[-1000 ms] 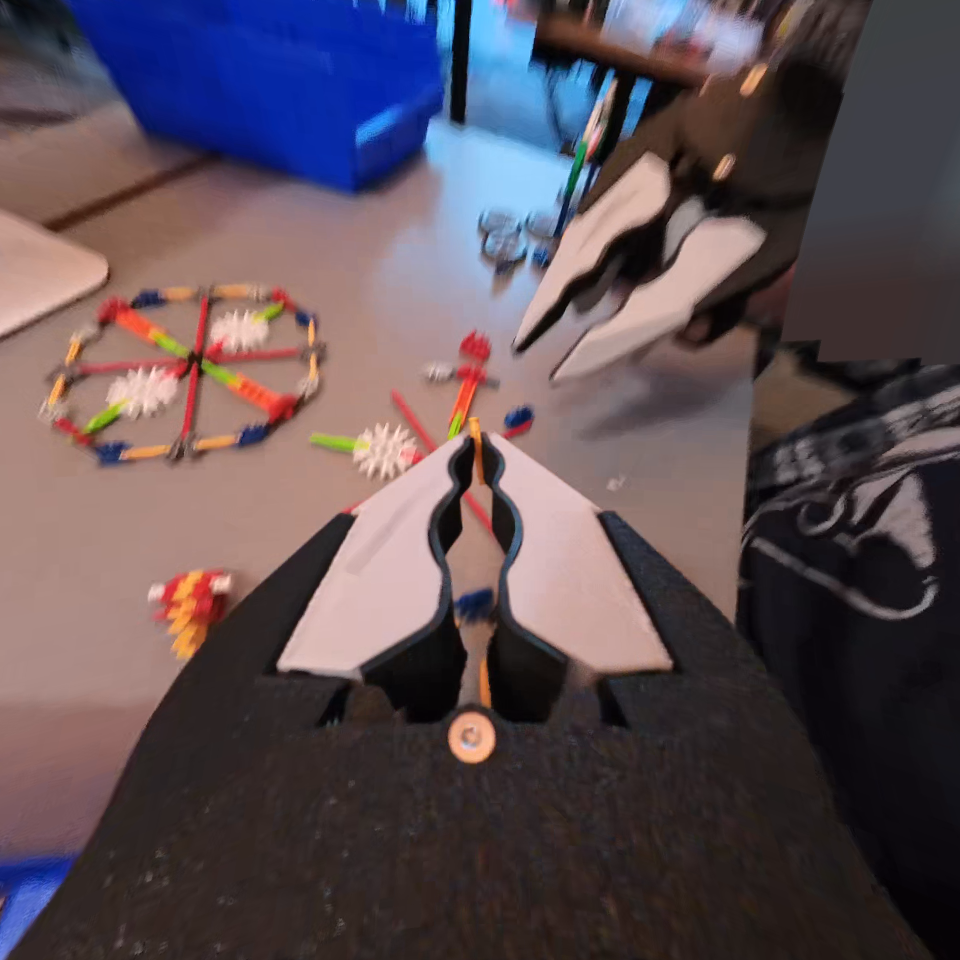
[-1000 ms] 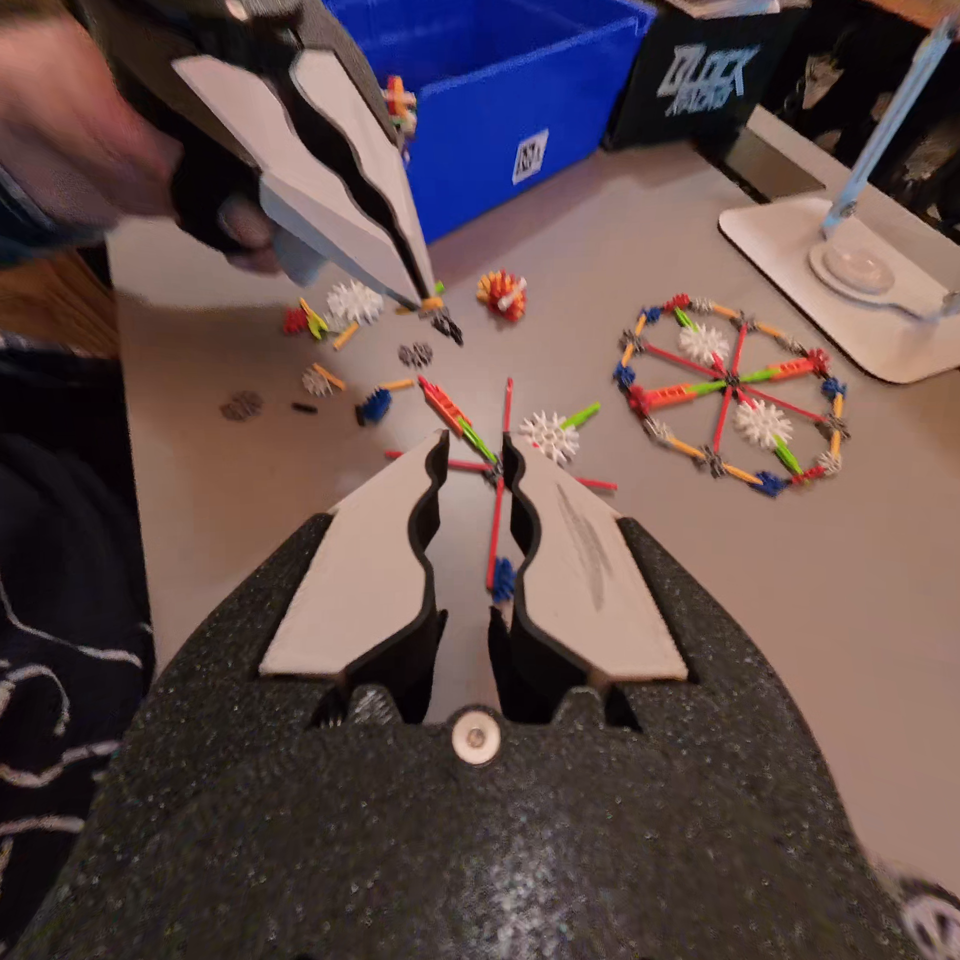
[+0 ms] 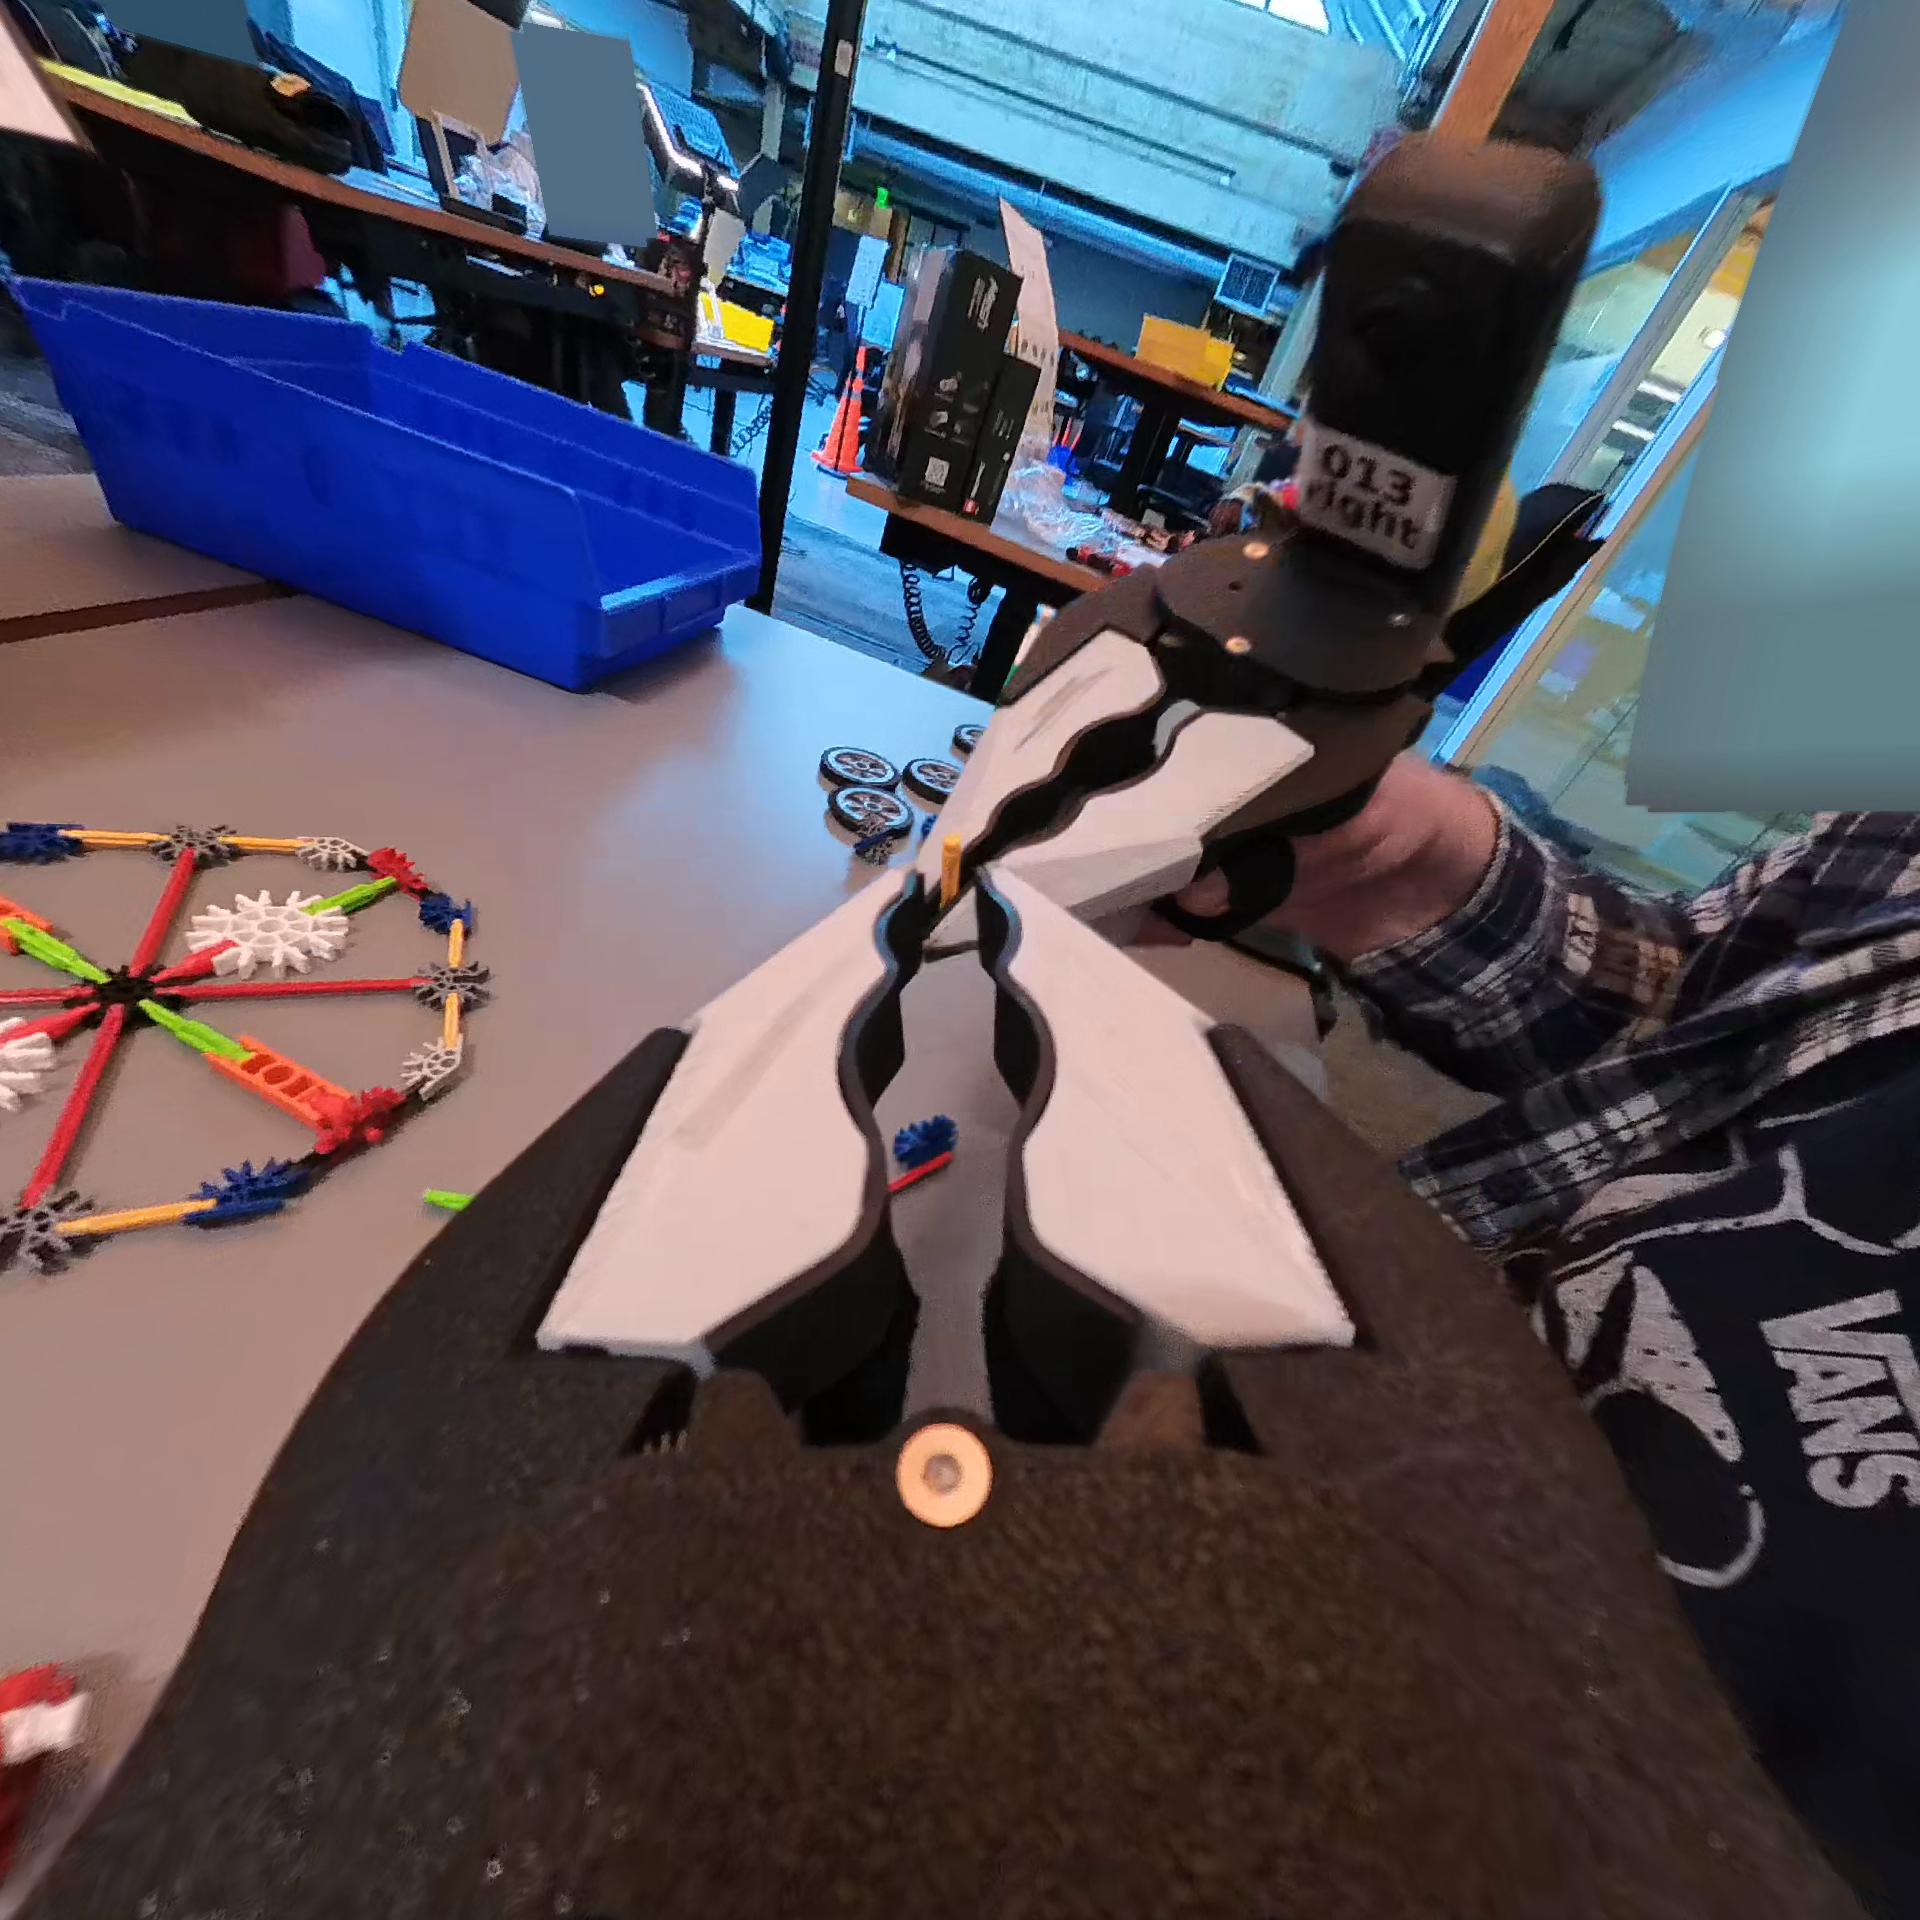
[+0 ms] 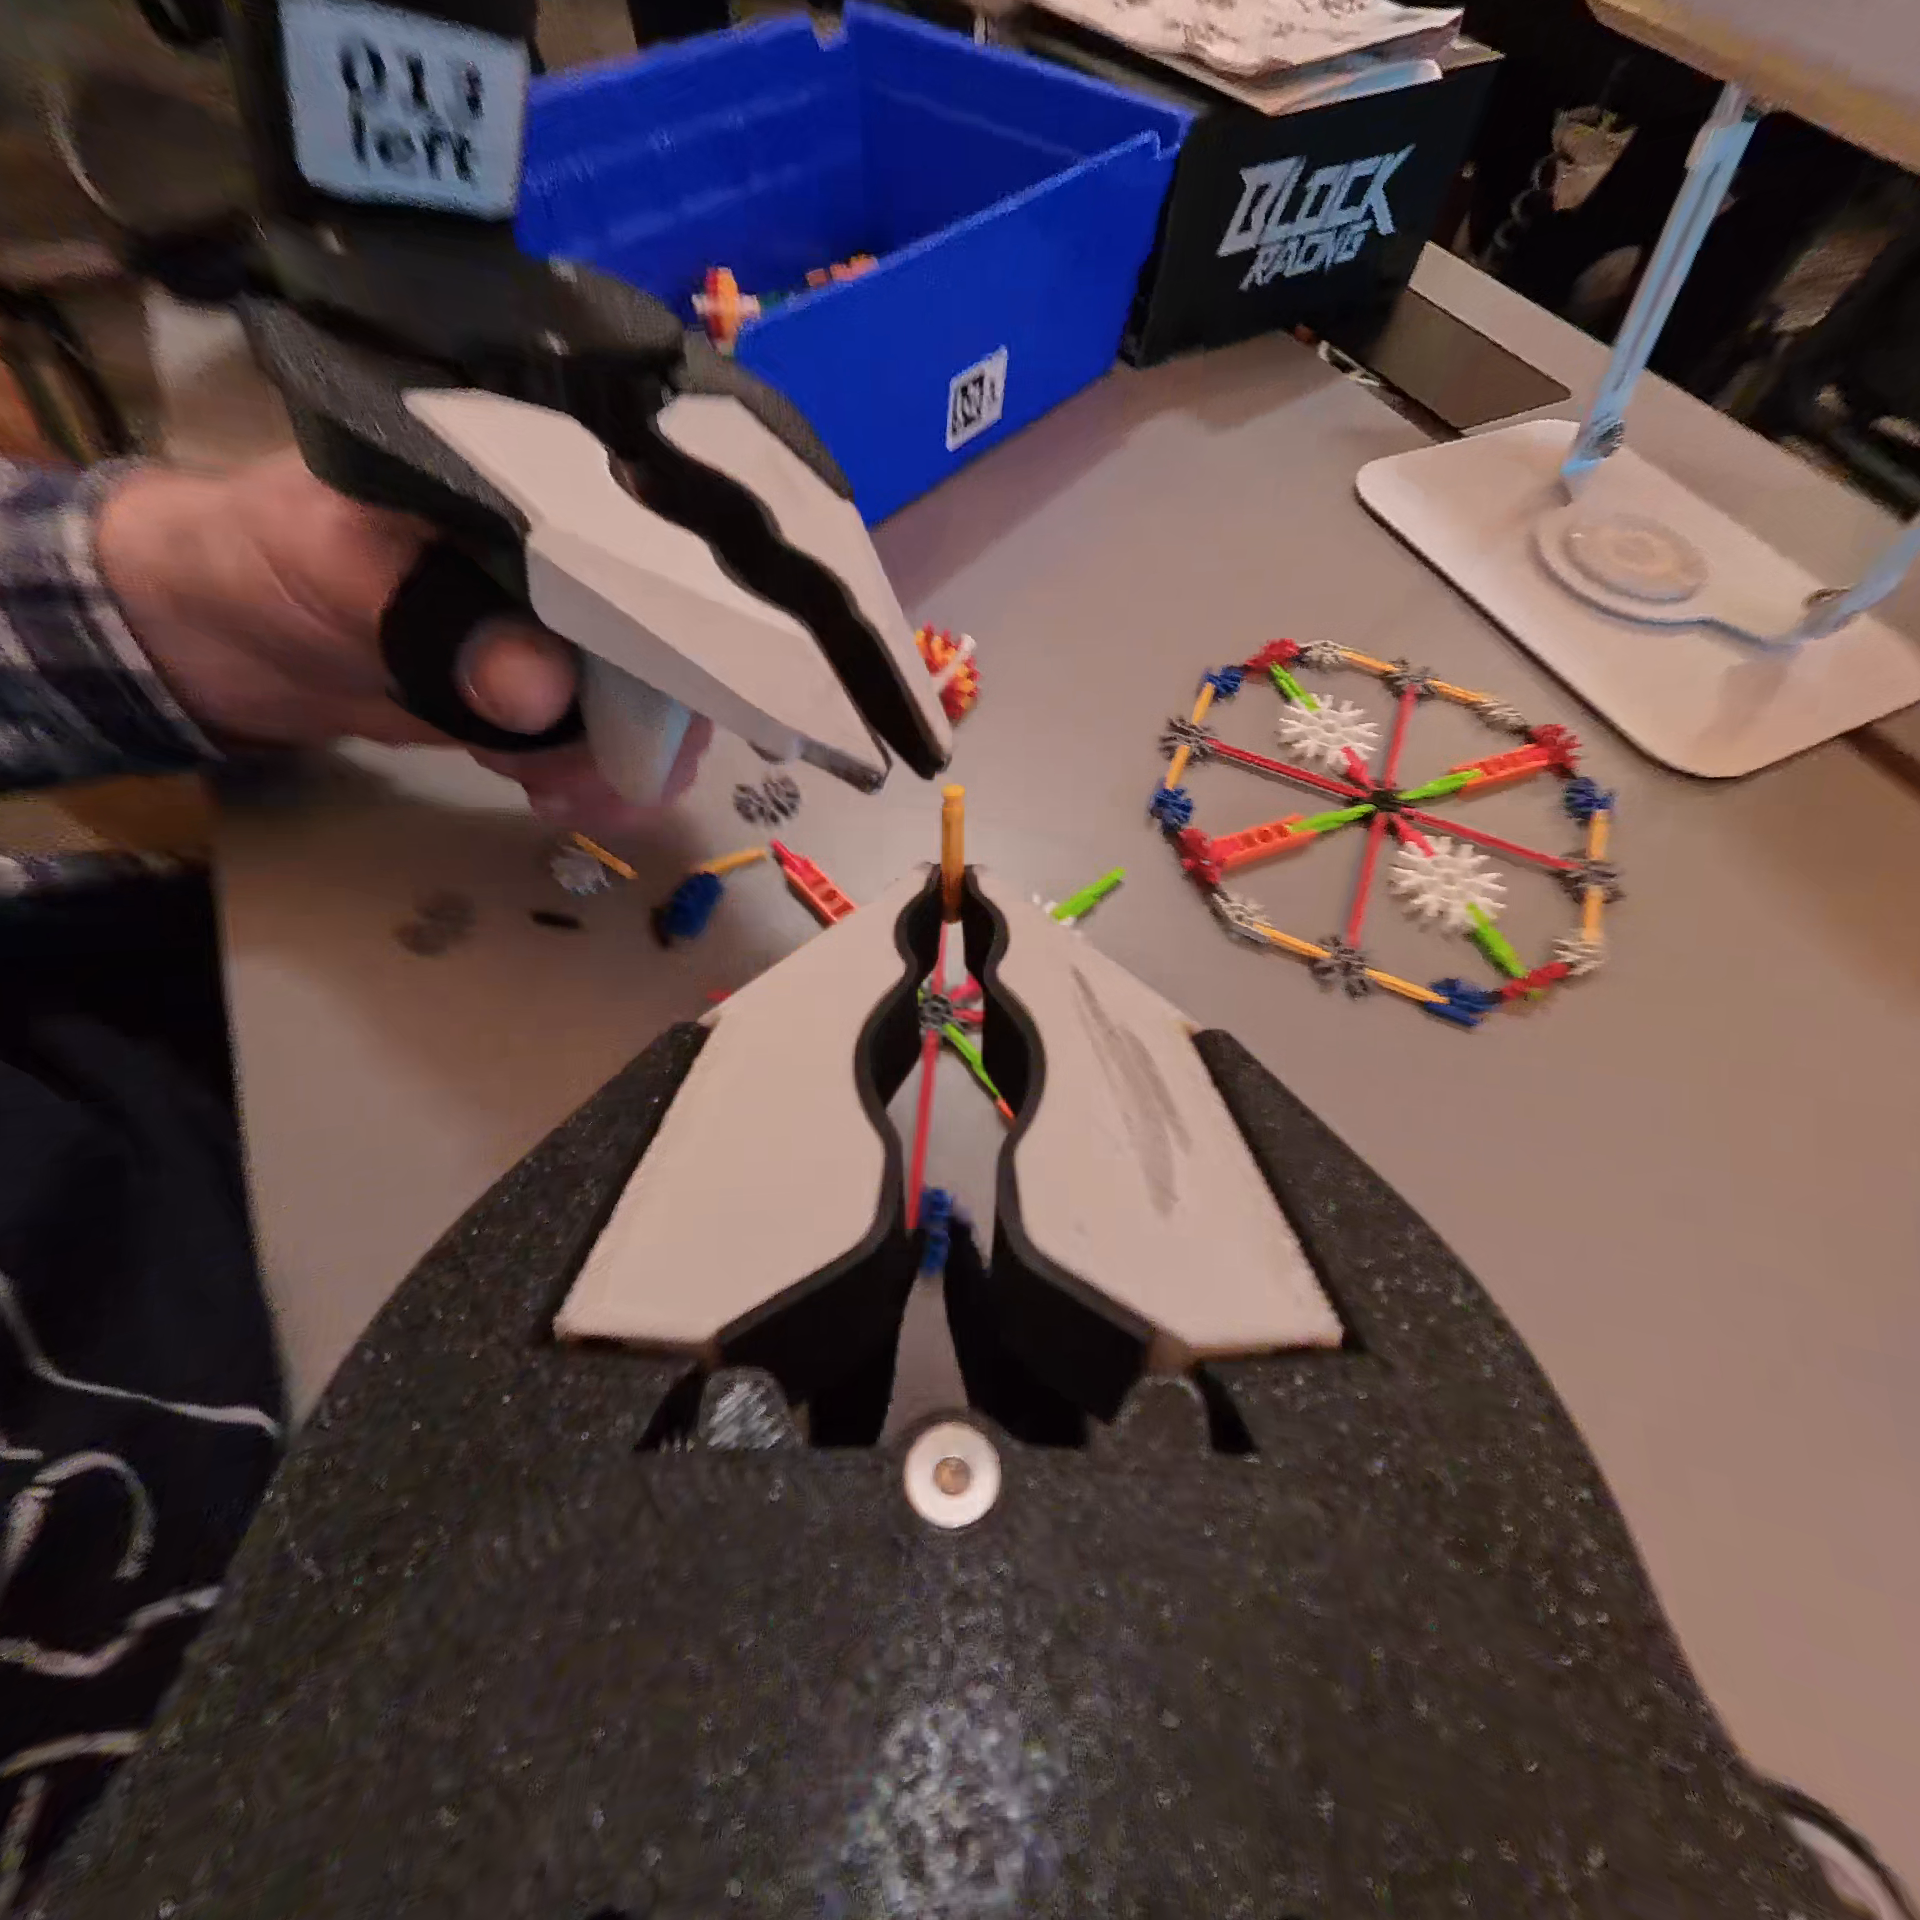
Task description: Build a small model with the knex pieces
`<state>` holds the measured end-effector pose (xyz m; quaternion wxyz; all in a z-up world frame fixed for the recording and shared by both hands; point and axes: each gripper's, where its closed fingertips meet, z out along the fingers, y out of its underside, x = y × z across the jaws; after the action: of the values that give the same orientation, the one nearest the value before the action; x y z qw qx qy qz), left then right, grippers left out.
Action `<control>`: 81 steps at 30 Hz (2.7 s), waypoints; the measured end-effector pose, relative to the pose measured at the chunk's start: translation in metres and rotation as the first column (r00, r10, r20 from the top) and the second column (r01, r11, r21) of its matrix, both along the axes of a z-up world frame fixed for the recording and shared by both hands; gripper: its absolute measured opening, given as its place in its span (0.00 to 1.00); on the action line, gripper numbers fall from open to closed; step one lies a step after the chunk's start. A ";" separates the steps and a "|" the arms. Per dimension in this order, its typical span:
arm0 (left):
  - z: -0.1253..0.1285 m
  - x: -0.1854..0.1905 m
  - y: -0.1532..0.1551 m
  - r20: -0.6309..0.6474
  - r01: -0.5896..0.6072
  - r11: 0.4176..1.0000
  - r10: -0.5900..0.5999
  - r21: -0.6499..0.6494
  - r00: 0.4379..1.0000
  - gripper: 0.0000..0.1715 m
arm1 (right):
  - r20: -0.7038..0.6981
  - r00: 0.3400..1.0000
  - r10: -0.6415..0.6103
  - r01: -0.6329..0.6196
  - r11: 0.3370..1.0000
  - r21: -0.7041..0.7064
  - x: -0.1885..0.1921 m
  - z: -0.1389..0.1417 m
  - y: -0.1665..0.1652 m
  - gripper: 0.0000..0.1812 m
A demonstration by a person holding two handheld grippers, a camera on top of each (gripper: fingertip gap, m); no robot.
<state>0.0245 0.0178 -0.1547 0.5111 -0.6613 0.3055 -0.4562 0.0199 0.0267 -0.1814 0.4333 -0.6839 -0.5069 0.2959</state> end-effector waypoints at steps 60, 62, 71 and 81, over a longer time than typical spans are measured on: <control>-0.051 0.003 0.031 -0.310 -0.011 1.000 0.002 -0.029 0.951 0.09 | 0.078 0.992 -0.099 0.113 0.973 -0.200 0.027 -0.031 0.062 0.01; -0.066 0.005 0.028 -0.376 0.000 1.000 -0.006 -0.015 0.927 0.09 | 0.120 0.988 -0.096 0.123 0.964 -0.237 0.030 -0.043 0.065 0.01; -0.088 0.003 0.025 -0.489 0.025 1.000 -0.015 0.014 0.872 0.08 | 0.321 0.947 -0.028 0.119 0.956 -0.267 0.032 -0.088 0.065 0.01; -0.088 0.003 0.024 -0.495 0.035 0.999 -0.023 0.015 0.869 0.08 | 0.440 0.898 -0.020 0.133 0.965 -0.228 0.034 -0.103 0.065 0.02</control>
<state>0.0274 0.0417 -0.2431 0.4169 -0.7453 0.4412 -0.2757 0.0540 0.0918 -0.2843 0.2307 -0.8015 -0.5212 0.1809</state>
